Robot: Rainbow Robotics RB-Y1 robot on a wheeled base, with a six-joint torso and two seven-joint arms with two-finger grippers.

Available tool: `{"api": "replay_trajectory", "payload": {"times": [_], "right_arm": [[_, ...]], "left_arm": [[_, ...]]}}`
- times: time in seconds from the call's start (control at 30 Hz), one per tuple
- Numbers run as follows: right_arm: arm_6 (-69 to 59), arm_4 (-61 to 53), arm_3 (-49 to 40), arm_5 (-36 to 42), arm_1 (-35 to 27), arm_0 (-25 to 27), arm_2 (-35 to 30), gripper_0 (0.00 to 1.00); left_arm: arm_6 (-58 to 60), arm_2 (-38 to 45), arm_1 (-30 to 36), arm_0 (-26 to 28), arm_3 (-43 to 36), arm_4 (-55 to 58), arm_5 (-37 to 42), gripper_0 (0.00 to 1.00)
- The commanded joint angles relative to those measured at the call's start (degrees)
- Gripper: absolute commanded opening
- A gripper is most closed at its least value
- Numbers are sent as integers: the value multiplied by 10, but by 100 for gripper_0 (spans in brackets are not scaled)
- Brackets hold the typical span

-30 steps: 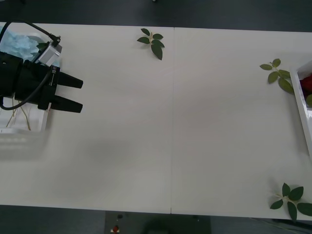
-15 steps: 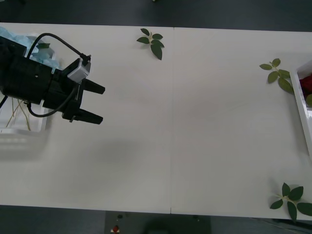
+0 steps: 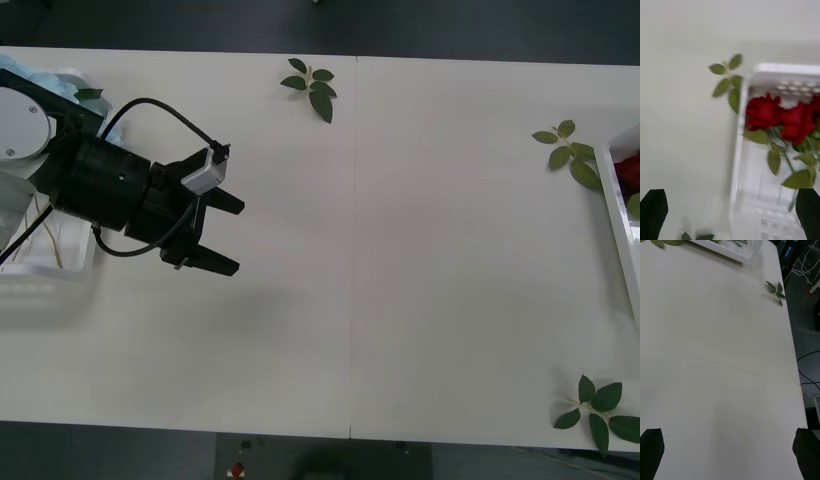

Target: Put the red flowers into the right box and the blue flowers into the left box

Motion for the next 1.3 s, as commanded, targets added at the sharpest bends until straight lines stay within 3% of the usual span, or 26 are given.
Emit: {"api": "replay_trajectory", "payload": {"times": [0.03,0.17,0.33,0.47,0.63,0.8,1.13,1.3], "right_arm": [[192,-52,-54,18,11,-19,57,100],[394,-90,-69,37,44,-20,57,100],[394,-111,-61,93,83,-60,57,100],[394,-124,-32,151,112,-126,79,100],[394,-170,-11,161,117,-185,150,100],[394,-180,-55,131,113,-184,221,100],[394,-170,-165,-19,58,-158,363,100],[394,-139,-174,-56,54,-157,372,100]], "left_arm": [[-14,-78,90,-30,-27,65,-63,100],[-14,-153,162,-42,-67,114,-134,100],[-14,-230,242,-60,-133,144,-220,100],[-14,-242,248,-60,-146,142,-235,100],[-14,-243,245,-58,-145,120,-242,100],[-14,-243,245,-58,-145,104,-243,100],[-14,-234,245,-58,-146,110,-232,100],[-14,-195,245,-58,-145,93,-169,100]]}}
